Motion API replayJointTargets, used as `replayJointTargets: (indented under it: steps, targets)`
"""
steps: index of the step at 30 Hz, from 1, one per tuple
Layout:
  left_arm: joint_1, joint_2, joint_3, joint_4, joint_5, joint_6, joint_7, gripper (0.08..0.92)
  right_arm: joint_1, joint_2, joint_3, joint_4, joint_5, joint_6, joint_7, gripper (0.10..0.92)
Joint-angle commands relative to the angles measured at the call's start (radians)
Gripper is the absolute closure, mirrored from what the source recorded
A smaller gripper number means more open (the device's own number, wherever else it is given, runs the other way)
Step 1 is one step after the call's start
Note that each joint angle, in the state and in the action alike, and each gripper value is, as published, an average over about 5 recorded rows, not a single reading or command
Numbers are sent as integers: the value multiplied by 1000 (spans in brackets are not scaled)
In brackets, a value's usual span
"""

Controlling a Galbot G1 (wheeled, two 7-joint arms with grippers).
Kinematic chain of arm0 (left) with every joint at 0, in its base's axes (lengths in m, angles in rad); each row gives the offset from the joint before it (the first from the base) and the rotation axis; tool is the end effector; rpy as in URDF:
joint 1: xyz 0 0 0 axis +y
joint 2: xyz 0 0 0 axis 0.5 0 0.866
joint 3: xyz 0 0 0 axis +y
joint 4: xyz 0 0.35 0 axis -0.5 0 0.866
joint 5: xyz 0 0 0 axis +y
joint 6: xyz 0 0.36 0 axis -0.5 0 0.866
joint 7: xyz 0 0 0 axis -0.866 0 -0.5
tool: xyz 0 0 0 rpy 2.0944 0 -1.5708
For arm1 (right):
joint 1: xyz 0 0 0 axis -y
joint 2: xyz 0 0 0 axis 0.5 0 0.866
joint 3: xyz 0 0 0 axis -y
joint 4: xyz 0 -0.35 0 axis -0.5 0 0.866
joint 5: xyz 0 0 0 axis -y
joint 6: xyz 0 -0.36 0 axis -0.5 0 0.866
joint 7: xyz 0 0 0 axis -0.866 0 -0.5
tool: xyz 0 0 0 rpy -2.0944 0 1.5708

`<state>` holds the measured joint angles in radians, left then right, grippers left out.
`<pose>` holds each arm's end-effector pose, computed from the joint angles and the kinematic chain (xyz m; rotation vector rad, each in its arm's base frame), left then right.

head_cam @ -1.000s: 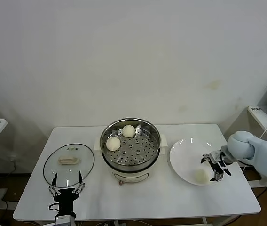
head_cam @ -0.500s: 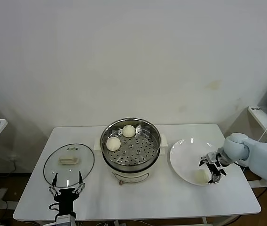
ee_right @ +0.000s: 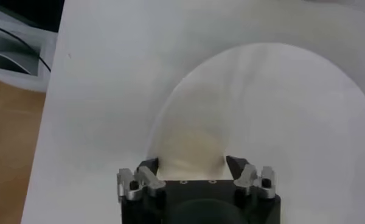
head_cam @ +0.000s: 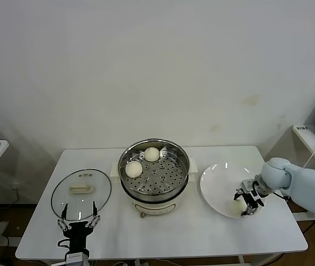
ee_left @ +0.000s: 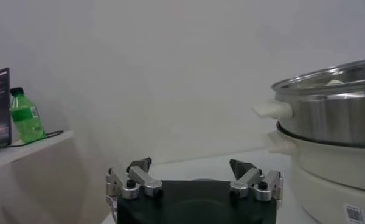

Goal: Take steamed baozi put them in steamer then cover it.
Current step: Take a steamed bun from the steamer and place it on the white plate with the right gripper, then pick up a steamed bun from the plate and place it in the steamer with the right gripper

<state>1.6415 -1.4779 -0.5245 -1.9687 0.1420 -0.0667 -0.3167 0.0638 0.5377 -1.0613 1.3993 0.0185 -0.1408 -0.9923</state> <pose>0.1576 0.0198 -0.3595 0.3801 -3.0061 -0.3636 0.4596 -0.1717 -0.2332 1.3929 -1.2803 1.3655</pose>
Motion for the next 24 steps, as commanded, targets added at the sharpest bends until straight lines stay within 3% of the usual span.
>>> replayJointTargets:
  steps: [1,10,18,24]
  targets:
    - [0,0,0,-2,0,0,0,177,24,1,1,-6,-10,9,1,510]
    - [0,3,-6,-2,-4,-1,0,177,240,49,-4,-90,-16,73,-12,525]
    - [-1,1,-10,5,-3,-4,-1,177,481,209,-72,-144,55,102,-27,525]
    - [-5,1,-22,14,-4,-3,-3,177,580,321,-112,-98,88,123,-38,525]
